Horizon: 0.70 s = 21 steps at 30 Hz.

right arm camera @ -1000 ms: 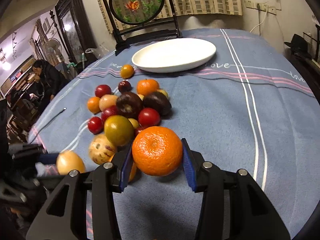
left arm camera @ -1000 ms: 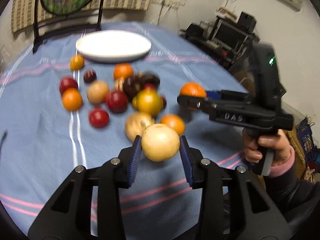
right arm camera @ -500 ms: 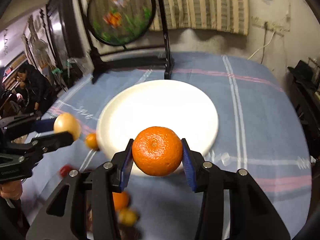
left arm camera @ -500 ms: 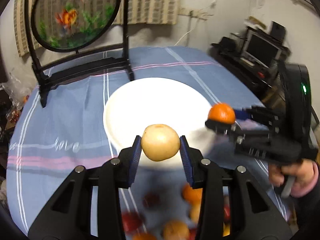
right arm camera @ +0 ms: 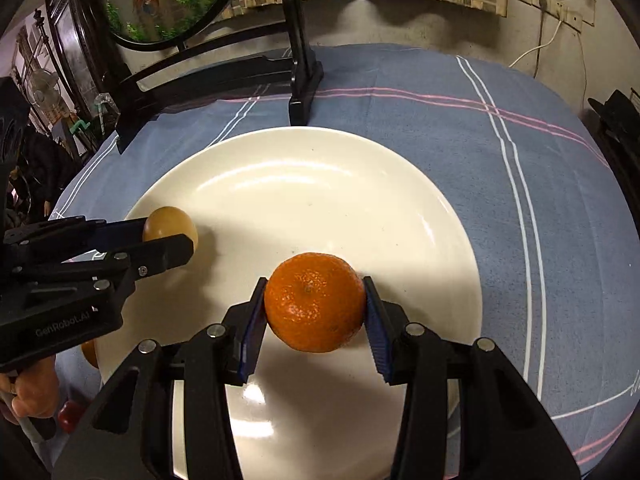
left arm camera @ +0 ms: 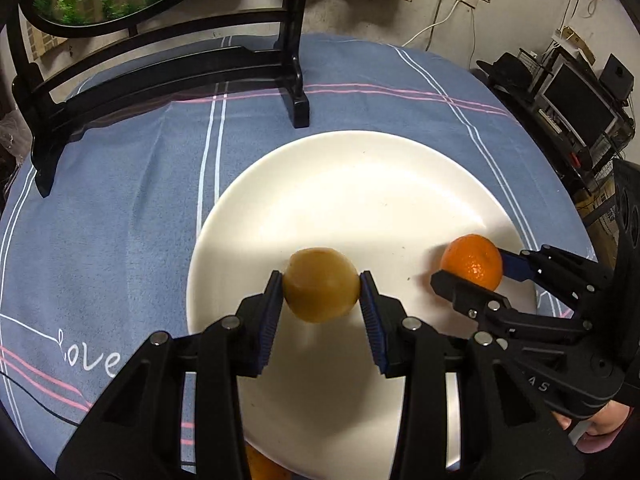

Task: Organize fruits
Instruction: 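Carry both fruits to the white plate and open both tools to release, then grasp the speckled round fruit with the left tool while the right tool grasps an orange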

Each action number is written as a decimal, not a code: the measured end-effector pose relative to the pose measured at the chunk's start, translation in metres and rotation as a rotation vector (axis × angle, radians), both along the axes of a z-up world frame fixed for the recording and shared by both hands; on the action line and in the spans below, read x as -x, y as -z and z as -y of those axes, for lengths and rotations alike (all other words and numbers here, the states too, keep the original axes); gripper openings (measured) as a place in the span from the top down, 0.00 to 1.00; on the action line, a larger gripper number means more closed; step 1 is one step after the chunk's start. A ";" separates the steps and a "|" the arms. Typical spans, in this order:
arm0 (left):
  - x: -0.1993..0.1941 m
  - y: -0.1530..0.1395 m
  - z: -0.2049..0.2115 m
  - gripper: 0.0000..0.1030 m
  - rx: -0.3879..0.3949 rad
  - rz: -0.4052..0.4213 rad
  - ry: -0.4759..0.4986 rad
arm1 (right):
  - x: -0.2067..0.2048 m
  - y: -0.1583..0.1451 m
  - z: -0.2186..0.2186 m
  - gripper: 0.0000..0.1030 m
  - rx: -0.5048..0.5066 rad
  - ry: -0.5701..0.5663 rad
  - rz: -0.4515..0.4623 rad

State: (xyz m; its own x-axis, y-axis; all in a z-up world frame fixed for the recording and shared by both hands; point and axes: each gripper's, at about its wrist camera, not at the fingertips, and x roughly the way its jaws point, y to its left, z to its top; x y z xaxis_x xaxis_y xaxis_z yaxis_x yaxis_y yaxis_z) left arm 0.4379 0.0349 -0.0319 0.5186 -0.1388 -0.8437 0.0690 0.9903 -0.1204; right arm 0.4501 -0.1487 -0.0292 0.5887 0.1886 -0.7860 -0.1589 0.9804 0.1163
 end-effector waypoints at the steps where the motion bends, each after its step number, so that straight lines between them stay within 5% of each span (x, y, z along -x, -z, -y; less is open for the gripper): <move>1: 0.000 0.002 0.000 0.61 -0.018 -0.001 -0.011 | -0.001 0.001 0.001 0.55 -0.006 -0.002 -0.008; 2: -0.001 0.002 0.000 0.60 -0.027 0.000 -0.017 | -0.003 0.003 0.002 0.54 -0.017 -0.002 -0.021; 4: -0.001 0.002 -0.002 0.31 -0.026 0.001 -0.028 | -0.002 0.001 0.001 0.41 -0.024 0.002 -0.019; 6: 0.005 -0.006 -0.009 0.17 -0.040 0.033 -0.076 | 0.003 -0.007 0.004 0.37 -0.031 0.009 0.008; 13: 0.067 -0.045 -0.032 0.11 0.019 0.104 -0.118 | 0.075 -0.047 0.008 0.37 -0.048 -0.037 0.123; 21: 0.232 -0.039 -0.043 0.05 0.018 0.197 -0.137 | 0.231 -0.042 0.012 0.36 -0.119 -0.084 0.200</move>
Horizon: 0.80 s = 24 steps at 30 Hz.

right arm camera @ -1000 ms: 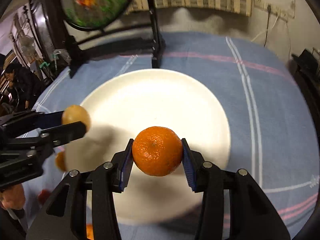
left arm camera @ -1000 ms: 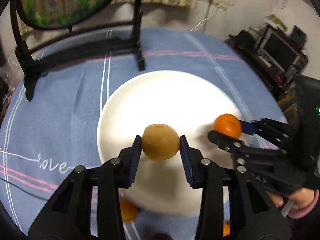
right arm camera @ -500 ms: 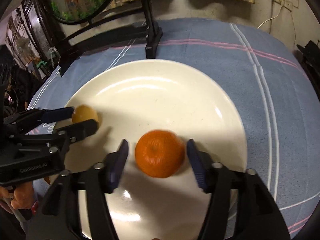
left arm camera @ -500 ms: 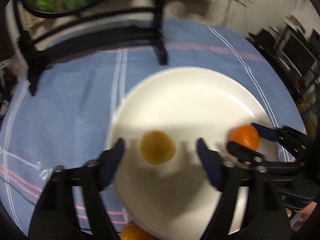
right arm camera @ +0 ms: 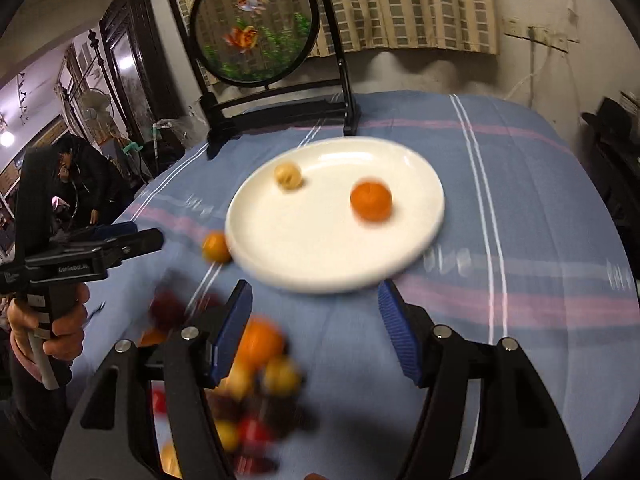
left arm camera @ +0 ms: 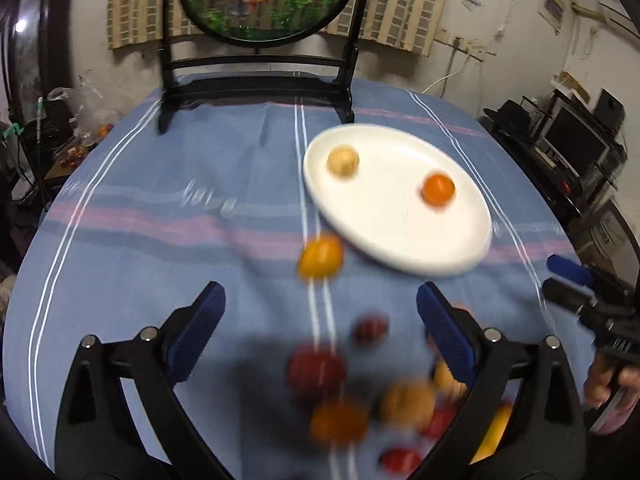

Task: Organize fruits
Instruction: 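Grasp the speckled round fruit with the left tool while the right tool grasps an orange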

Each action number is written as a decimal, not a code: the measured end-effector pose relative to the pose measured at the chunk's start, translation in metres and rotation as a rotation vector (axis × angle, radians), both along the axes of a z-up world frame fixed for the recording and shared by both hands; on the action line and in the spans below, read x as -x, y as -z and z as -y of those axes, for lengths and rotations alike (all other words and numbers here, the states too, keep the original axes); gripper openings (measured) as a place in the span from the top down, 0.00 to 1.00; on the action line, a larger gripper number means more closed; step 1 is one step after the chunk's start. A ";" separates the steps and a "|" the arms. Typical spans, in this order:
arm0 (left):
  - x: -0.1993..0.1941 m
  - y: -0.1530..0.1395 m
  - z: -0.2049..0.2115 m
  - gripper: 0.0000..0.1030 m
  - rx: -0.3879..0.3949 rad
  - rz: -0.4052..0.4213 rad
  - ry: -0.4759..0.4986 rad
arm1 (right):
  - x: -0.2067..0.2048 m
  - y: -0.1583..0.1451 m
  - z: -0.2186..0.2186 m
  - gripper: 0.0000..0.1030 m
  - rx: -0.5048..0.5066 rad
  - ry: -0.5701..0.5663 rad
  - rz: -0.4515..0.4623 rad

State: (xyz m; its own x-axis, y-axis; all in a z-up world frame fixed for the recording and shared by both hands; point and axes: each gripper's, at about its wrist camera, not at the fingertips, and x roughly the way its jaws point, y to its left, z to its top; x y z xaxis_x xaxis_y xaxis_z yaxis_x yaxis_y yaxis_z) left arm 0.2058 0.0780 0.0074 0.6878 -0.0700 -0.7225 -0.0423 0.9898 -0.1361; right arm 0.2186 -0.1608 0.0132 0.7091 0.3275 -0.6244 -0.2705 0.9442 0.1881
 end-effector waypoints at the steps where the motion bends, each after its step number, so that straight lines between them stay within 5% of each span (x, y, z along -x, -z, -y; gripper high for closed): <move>1: 0.016 0.003 -0.001 0.05 -0.004 0.010 0.000 | 0.024 0.004 0.000 0.36 -0.005 -0.008 0.017; 8: 0.124 0.030 0.019 0.05 0.019 0.091 0.033 | 0.119 0.031 -0.022 0.36 -0.008 -0.065 0.043; 16: 0.143 0.050 0.054 0.05 -0.089 0.118 0.145 | 0.138 0.058 -0.052 0.36 0.142 -0.064 0.063; 21: 0.145 0.052 0.054 0.05 -0.097 0.116 0.142 | 0.135 0.069 -0.058 0.40 0.149 -0.082 0.054; 24: 0.146 0.052 0.047 0.05 -0.047 0.122 0.138 | 0.132 0.072 -0.059 0.51 0.157 -0.085 0.035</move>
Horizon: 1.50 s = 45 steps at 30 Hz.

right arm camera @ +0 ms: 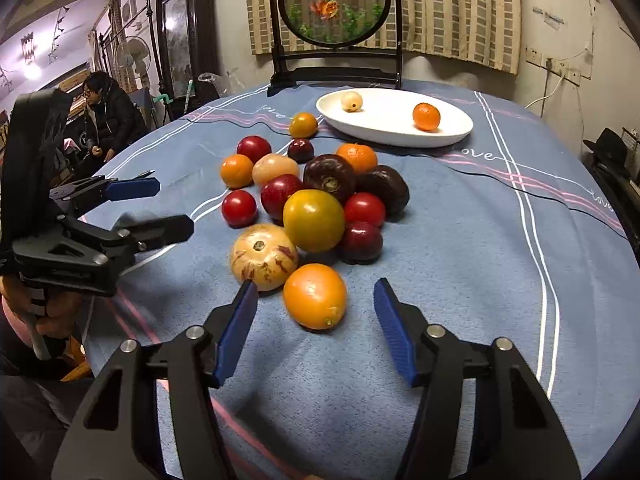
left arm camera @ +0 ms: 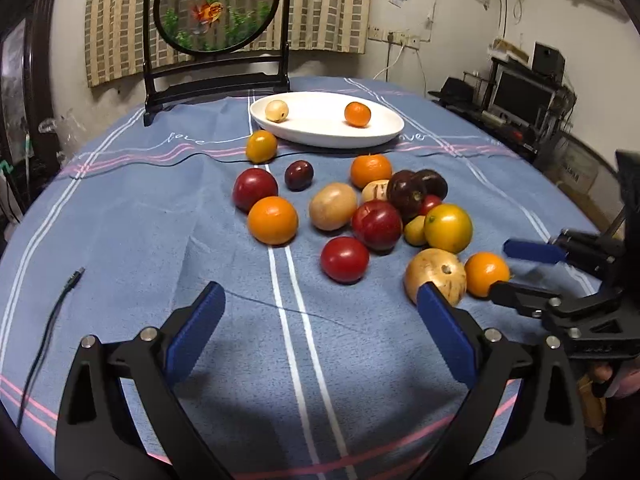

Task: Organize fruits
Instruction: 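Grasp the speckled round fruit with the left tool while the right tool grasps an orange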

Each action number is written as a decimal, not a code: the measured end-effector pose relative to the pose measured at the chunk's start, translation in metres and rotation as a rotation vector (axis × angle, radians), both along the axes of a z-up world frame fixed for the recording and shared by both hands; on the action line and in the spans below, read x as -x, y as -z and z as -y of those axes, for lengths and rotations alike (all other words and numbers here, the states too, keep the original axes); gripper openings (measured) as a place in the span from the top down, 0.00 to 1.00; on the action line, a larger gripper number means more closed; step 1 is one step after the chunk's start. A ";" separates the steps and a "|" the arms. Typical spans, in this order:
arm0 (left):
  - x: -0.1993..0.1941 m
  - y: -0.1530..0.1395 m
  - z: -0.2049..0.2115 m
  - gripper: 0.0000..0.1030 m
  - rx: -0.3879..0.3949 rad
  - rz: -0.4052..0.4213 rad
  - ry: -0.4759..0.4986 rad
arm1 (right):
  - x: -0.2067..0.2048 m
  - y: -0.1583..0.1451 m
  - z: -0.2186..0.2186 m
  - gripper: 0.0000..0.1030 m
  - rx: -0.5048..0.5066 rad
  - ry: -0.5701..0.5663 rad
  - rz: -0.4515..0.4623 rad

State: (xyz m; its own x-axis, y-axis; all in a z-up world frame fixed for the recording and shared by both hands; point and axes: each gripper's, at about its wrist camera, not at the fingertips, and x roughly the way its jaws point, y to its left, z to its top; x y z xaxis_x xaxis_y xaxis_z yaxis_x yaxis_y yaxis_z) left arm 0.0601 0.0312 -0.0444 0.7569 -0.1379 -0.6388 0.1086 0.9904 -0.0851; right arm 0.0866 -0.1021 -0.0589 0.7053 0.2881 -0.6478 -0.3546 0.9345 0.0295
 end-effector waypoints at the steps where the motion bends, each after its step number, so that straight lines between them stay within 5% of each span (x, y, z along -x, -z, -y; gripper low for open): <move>1: -0.001 0.000 -0.002 0.05 0.013 -0.002 -0.007 | -0.001 0.001 0.000 0.55 0.000 0.001 -0.009; 5: -0.002 0.001 -0.009 0.05 0.068 -0.013 -0.008 | 0.001 0.001 -0.002 0.56 0.006 0.005 -0.010; 21: -0.005 0.004 -0.008 0.05 0.071 -0.036 -0.007 | -0.004 0.005 -0.006 0.64 0.040 0.009 -0.041; 30: -0.006 0.000 0.017 0.07 0.038 -0.027 0.125 | -0.003 0.001 0.019 0.64 -0.126 0.028 -0.044; 34: -0.011 0.002 0.039 0.29 0.006 -0.047 0.202 | -0.001 -0.003 0.027 0.64 -0.163 0.055 -0.016; 41: -0.021 0.005 0.065 0.34 -0.054 -0.072 0.272 | -0.001 -0.005 0.040 0.64 -0.217 0.081 -0.019; 45: -0.029 0.011 0.076 0.53 -0.086 -0.113 0.303 | 0.000 -0.005 0.039 0.65 -0.218 0.075 -0.018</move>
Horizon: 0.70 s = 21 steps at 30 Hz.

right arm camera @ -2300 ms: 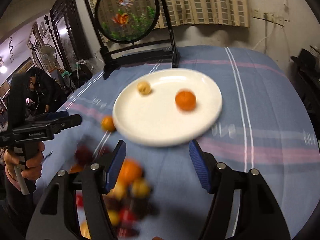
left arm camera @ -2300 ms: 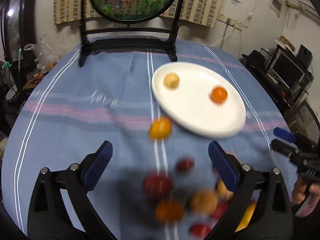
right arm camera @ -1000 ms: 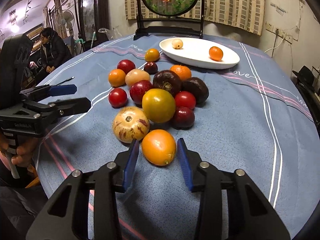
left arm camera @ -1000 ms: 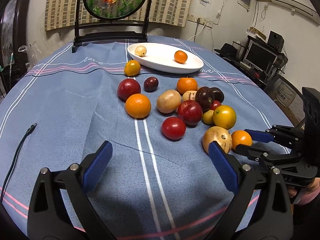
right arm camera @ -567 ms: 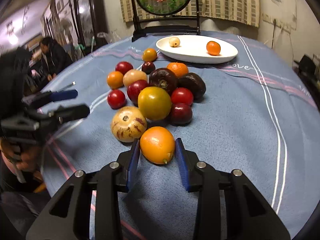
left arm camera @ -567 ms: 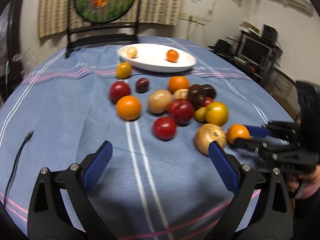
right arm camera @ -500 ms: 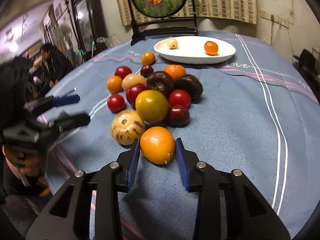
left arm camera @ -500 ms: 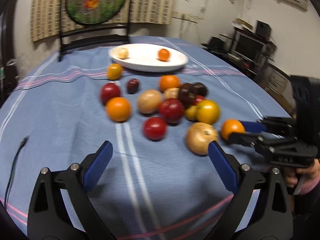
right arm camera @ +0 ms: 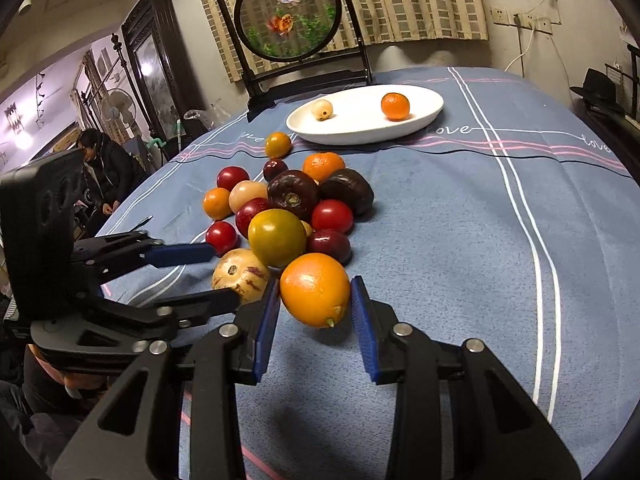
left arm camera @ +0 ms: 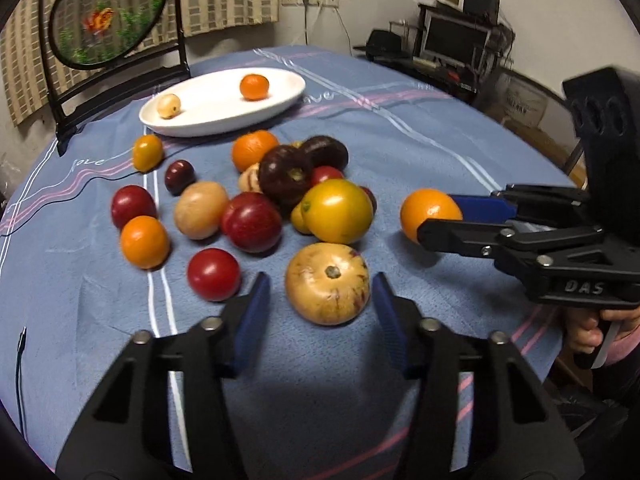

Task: Organize fruits
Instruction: 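Grasp the speckled round fruit with the left tool while the right tool grasps an orange, then carry both fruits onto the white plate and open both tools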

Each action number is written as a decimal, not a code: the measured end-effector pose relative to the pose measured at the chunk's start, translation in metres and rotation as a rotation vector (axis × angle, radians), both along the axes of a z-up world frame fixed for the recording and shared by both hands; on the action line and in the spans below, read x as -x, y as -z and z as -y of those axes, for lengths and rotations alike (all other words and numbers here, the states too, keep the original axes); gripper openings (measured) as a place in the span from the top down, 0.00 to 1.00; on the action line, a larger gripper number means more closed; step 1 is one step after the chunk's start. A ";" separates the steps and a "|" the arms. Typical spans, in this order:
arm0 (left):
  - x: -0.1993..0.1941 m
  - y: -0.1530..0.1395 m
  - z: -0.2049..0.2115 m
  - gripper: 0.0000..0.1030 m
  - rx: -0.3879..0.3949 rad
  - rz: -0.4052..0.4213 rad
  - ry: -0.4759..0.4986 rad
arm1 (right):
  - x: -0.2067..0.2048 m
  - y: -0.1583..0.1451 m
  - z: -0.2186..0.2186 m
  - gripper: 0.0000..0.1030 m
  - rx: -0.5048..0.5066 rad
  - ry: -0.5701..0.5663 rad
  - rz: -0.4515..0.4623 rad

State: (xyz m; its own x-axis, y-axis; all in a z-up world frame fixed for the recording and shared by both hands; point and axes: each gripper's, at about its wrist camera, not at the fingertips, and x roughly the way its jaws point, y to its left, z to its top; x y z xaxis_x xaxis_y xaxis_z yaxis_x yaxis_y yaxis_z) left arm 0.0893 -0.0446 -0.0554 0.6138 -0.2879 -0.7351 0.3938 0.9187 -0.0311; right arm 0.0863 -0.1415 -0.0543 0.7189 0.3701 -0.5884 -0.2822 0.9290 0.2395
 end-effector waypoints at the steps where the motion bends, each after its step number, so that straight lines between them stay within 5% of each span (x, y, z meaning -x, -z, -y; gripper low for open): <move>1: 0.000 0.001 0.001 0.56 -0.002 -0.001 0.007 | 0.000 0.000 0.001 0.65 -0.004 0.000 0.000; 13: -0.008 0.009 0.012 0.56 -0.069 -0.046 0.008 | 0.000 0.002 0.001 0.65 -0.010 -0.004 -0.009; 21: -0.007 0.008 0.001 0.57 -0.004 -0.065 0.005 | -0.001 0.002 0.000 0.65 0.001 -0.004 -0.016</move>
